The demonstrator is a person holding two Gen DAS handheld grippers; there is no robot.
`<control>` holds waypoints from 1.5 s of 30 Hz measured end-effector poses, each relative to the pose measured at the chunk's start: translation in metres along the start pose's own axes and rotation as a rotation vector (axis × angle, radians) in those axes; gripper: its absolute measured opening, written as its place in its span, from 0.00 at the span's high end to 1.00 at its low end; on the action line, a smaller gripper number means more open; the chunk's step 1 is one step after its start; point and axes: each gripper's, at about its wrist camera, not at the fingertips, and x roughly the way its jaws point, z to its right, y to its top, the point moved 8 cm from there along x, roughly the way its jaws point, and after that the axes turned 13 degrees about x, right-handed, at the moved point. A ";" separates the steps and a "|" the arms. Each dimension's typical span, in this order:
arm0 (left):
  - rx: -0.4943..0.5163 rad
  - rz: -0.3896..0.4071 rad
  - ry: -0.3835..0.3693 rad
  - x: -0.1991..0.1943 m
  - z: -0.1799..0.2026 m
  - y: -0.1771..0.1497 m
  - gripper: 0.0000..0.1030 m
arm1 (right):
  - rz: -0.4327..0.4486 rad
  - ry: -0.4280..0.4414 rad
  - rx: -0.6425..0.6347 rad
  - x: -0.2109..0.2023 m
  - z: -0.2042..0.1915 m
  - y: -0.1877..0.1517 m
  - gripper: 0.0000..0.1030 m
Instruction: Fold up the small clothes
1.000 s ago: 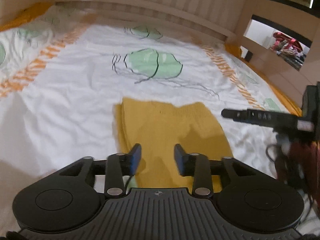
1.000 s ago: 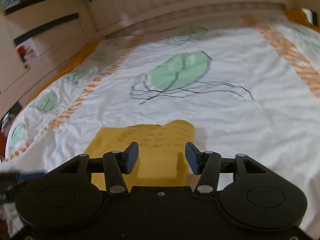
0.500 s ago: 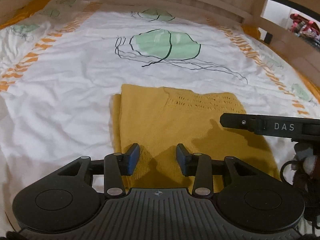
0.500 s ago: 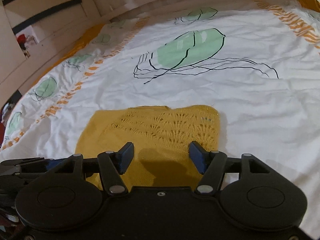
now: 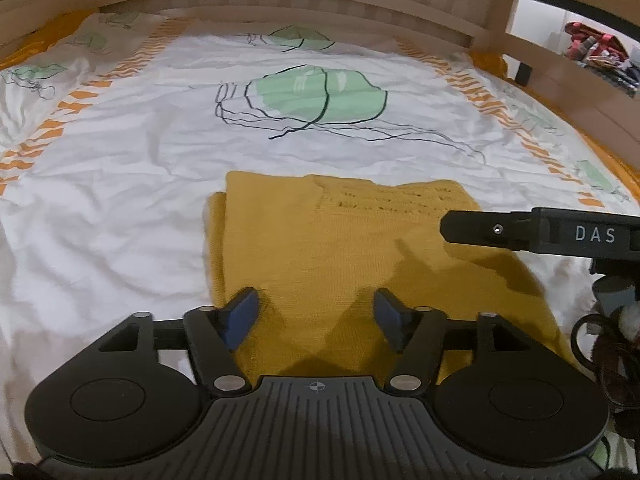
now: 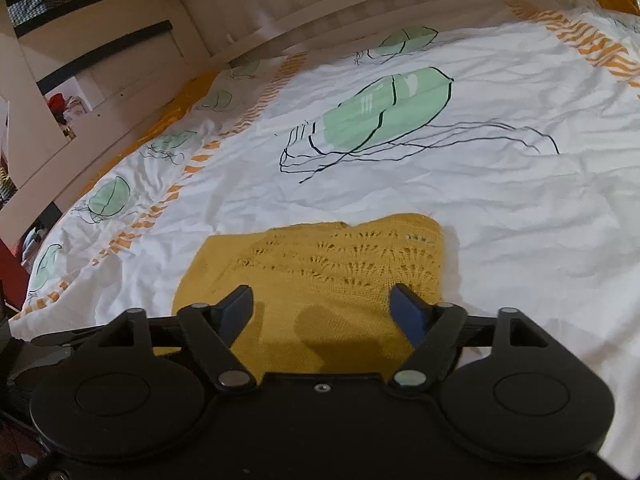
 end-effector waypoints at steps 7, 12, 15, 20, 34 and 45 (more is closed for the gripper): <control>0.008 0.010 -0.035 -0.004 0.005 0.003 0.24 | 0.101 -0.091 -0.038 -0.018 0.001 0.012 0.00; -0.022 0.032 0.081 -0.025 0.000 0.008 0.24 | 0.222 -0.149 -0.054 -0.042 0.001 0.022 0.00; 0.023 0.083 0.218 -0.052 0.000 0.014 0.24 | 0.293 -0.180 -0.075 -0.061 -0.008 0.027 0.00; 0.047 0.156 0.340 -0.100 0.006 0.021 0.24 | 0.338 -0.348 -0.075 -0.097 -0.020 0.016 0.00; -0.069 -0.026 0.238 -0.145 0.027 -0.015 0.24 | 0.112 -0.324 -0.068 -0.151 -0.045 -0.063 0.00; -0.139 -0.068 0.271 -0.164 0.024 -0.041 0.24 | 0.043 -0.336 -0.052 -0.160 -0.051 -0.103 0.00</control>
